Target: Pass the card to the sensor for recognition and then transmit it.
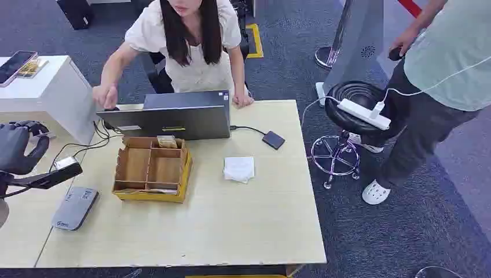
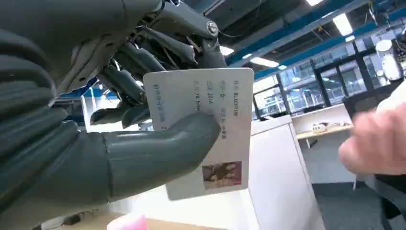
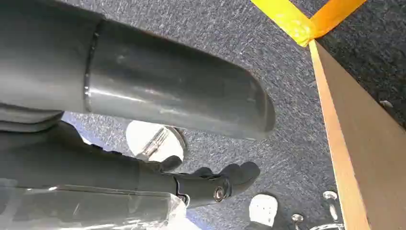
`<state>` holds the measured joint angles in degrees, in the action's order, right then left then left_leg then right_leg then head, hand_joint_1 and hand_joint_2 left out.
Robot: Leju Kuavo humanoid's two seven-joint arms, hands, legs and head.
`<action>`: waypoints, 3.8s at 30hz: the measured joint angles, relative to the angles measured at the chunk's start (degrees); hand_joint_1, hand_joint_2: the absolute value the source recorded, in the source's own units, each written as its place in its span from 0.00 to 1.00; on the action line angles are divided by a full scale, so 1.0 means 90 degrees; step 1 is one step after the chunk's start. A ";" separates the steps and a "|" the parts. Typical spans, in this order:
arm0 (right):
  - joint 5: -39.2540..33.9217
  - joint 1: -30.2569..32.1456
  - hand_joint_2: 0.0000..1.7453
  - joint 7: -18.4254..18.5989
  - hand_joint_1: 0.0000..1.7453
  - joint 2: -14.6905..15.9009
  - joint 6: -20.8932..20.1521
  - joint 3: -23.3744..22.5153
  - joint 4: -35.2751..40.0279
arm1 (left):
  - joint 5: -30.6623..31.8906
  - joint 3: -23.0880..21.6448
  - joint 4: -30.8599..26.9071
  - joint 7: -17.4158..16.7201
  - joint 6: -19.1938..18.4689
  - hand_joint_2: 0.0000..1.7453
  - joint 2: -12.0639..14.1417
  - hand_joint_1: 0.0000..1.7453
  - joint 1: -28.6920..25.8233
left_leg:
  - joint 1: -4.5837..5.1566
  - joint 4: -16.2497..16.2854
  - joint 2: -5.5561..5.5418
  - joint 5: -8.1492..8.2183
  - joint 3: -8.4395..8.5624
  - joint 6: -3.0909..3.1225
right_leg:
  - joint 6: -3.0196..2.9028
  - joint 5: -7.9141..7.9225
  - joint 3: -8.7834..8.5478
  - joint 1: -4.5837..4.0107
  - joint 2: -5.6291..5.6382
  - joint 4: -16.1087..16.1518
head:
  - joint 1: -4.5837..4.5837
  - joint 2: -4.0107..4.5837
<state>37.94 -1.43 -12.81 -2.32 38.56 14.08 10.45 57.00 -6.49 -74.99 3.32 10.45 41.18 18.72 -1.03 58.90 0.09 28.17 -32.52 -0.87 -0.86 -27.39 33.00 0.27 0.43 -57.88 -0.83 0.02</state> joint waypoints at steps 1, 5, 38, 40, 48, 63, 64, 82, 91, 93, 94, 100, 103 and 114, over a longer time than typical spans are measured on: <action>0.0007 0.0000 0.00 0.0000 0.00 0.0000 0.0000 0.0000 0.0000 | -0.0036 0.0002 0.0000 0.0036 0.0080 1.00 -0.0002 1.00 -0.0009 | 0.0000 0.0000 0.0000 0.0000 0.0000 0.0000 | 0.0000 0.0000 0.0000 0.0000 0.0000 0.0000 | 0.0000 0.0000; 0.0017 0.0000 0.00 0.0015 0.00 0.0000 0.0000 0.0000 0.0000 | -0.0090 0.0015 0.0000 0.0070 0.0364 1.00 -0.0039 0.87 -0.0054 | 0.0000 0.0000 -0.0001 0.0000 0.0000 0.0000 | 0.0000 0.0000 0.0000 0.0000 -0.0001 0.0000 | 0.0002 0.0000; 0.0073 0.0003 0.00 0.0010 0.00 -0.0002 0.0007 -0.0005 0.0000 | -0.1608 0.0493 0.0058 0.0352 0.0198 1.00 -0.0670 1.00 -0.0067 | 0.0001 0.0002 -0.0001 0.0000 -0.0001 0.0000 | 0.0000 0.0000 0.0000 0.0001 -0.0002 0.0000 | 0.0002 0.0000; 0.0073 0.0004 0.00 0.0007 0.00 -0.0002 0.0012 -0.0017 0.0000 | -0.2235 0.0588 0.0066 0.0352 -0.0144 1.00 -0.0787 1.00 -0.0068 | 0.0000 0.0002 -0.0001 0.0000 -0.0001 0.0000 | 0.0000 0.0000 0.0000 0.0001 -0.0002 0.0000 | 0.0000 0.0000; 0.0092 0.0014 0.00 0.0000 0.00 -0.0002 0.0027 -0.0063 -0.0002 | -0.3186 0.0908 0.0066 0.0313 -0.0542 1.00 -0.1154 1.00 -0.0074 | 0.0000 0.0002 -0.0001 0.0000 -0.0002 0.0000 | 0.0000 0.0000 0.0000 0.0001 -0.0001 0.0000 | 0.0000 0.0000; 0.0187 0.0013 0.00 0.0000 0.00 -0.0002 0.0044 -0.0146 -0.0002 | -0.6417 0.1778 0.0649 -0.0195 -0.1295 1.00 -0.1668 1.00 -0.0203 | 0.0000 0.0002 -0.0001 0.0000 -0.0003 0.0000 | 0.0000 0.0000 0.0001 0.0000 -0.0001 0.0000 | -0.0002 0.0000; 0.0194 0.0013 0.00 0.0005 0.00 -0.0002 0.0044 -0.0146 0.0000 | -0.6610 0.1831 0.0726 -0.0264 -0.1285 1.00 -0.1693 1.00 -0.0208 | 0.0000 0.0002 -0.0001 0.0000 -0.0004 0.0000 | 0.0000 0.0000 0.0001 0.0000 -0.0001 0.0000 | 0.0000 0.0000; 0.0272 0.0006 0.00 0.0066 0.00 -0.0002 0.0046 -0.0153 0.0002 | -0.6326 0.1909 0.1788 -0.0476 -0.0393 1.00 -0.1697 1.00 -0.0053 | 0.0000 0.0002 -0.0001 0.0000 -0.0003 0.0000 | 0.0000 0.0000 0.0001 0.0000 -0.0002 0.0000 | 0.0000 0.0000; 0.0282 0.0002 0.00 0.0039 0.00 -0.0005 0.0046 -0.0158 0.0002 | -0.6020 0.1906 0.2305 -0.0615 -0.0536 1.00 -0.1547 1.00 0.0087 | 0.0000 0.0002 -0.0001 0.0000 -0.0004 0.0000 | 0.0000 0.0000 0.0001 0.0000 -0.0001 0.0000 | 0.0000 0.0000; 0.0282 0.0002 0.00 0.0010 0.00 -0.0005 0.0046 -0.0163 0.0002 | -0.6095 0.1906 0.2387 -0.0634 -0.0694 1.00 -0.1493 1.00 0.0076 | 0.0000 0.0002 -0.0002 0.0000 -0.0005 0.0000 | 0.0000 0.0000 0.0001 0.0000 -0.0002 0.0000 | 0.0000 0.0000; 0.0282 0.0002 0.00 -0.0002 0.00 -0.0005 0.0046 -0.0165 0.0002 | -0.6144 0.1906 0.2421 -0.0651 -0.0767 1.00 -0.1460 1.00 0.0071 | 0.0000 0.0002 -0.0001 0.0000 -0.0005 0.0000 | 0.0000 0.0000 0.0001 0.0000 -0.0002 0.0000 | 0.0000 0.0000; 0.0289 0.0001 0.00 -0.0058 0.00 -0.0002 0.0044 -0.0192 0.0002 | -0.6360 0.1909 0.2616 -0.0877 -0.1431 1.00 -0.1195 1.00 0.0035 | -0.0001 0.0002 -0.0001 0.0000 -0.0005 0.0000 | 0.0000 0.0000 0.0001 -0.0001 -0.0002 0.0000 | 0.0000 0.0000; 0.0289 0.0001 0.00 -0.0078 0.00 -0.0002 0.0044 -0.0206 0.0002 | -0.6471 0.1906 0.2681 -0.0945 -0.1787 1.00 -0.1052 1.00 0.0018 | -0.0001 0.0002 -0.0002 0.0000 -0.0006 0.0000 | 0.0000 0.0000 0.0001 -0.0001 -0.0003 0.0000 | 0.0002 0.0000; 0.0335 -0.0006 0.00 -0.0160 0.00 -0.0002 0.0041 -0.0228 0.0002 | -0.6948 0.1838 0.2705 -0.1487 -0.3131 1.00 -0.0388 1.00 -0.0229 | -0.0002 0.0002 0.0001 0.0000 -0.0006 0.0000 | 0.0000 -0.0001 0.0004 -0.0002 0.0001 0.0000 | 0.0000 0.0000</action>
<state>40.96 -1.49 -14.25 -2.34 38.93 12.02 10.47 -5.53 10.05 -50.64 -10.06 -17.73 37.68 16.66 -1.04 58.91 0.10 28.17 -32.58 -0.87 -0.86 -27.39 33.04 0.26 0.44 -57.88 -0.83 0.02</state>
